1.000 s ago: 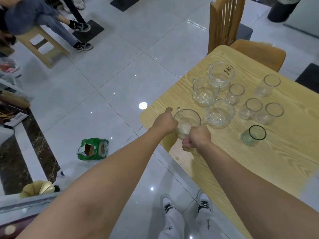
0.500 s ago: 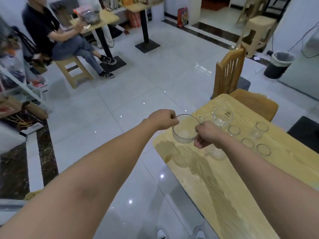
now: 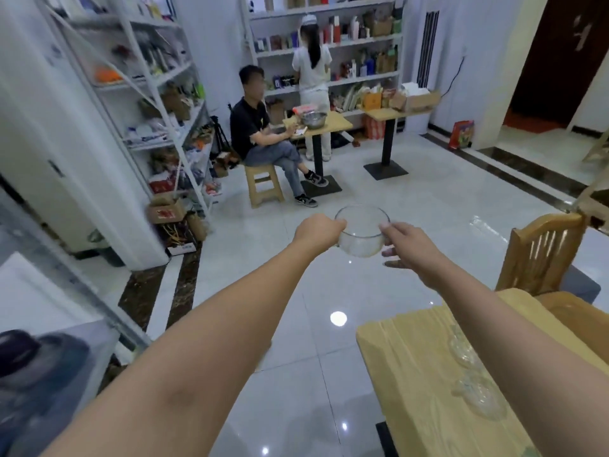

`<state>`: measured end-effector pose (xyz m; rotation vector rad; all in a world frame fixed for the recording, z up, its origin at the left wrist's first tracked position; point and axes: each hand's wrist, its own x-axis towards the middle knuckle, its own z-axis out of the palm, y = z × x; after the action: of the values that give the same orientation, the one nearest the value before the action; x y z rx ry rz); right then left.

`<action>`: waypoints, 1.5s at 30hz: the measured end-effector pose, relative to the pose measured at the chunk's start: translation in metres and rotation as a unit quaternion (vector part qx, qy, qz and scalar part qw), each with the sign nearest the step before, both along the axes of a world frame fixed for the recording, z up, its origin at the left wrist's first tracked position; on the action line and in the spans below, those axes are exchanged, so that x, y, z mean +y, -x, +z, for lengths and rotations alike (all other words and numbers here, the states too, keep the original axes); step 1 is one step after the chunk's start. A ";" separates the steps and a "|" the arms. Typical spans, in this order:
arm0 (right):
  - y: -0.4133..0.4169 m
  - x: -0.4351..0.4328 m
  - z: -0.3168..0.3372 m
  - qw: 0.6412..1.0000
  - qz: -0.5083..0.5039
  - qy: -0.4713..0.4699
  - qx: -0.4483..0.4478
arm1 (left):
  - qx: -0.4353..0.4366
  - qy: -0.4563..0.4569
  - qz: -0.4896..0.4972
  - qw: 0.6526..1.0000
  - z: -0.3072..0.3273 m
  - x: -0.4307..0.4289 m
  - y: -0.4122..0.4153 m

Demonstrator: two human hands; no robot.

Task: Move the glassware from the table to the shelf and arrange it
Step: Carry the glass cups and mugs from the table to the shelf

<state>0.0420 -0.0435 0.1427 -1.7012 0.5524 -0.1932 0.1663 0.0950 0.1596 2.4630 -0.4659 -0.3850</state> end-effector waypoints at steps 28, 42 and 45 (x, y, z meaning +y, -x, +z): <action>-0.015 0.617 0.153 0.799 0.560 -0.175 -0.133 | -0.160 0.127 0.647 0.734 0.166 0.597 0.200; 0.053 0.798 0.131 0.671 0.726 -0.134 -0.069 | -0.170 0.125 0.783 0.585 0.128 0.731 0.309; 0.054 0.816 0.119 0.659 0.740 -0.125 -0.054 | -0.158 0.110 0.797 0.572 0.123 0.737 0.317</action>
<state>-0.0121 0.7724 0.2619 -1.3646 -0.9651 0.9247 -0.1509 0.8317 0.2827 1.7030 1.4832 0.8271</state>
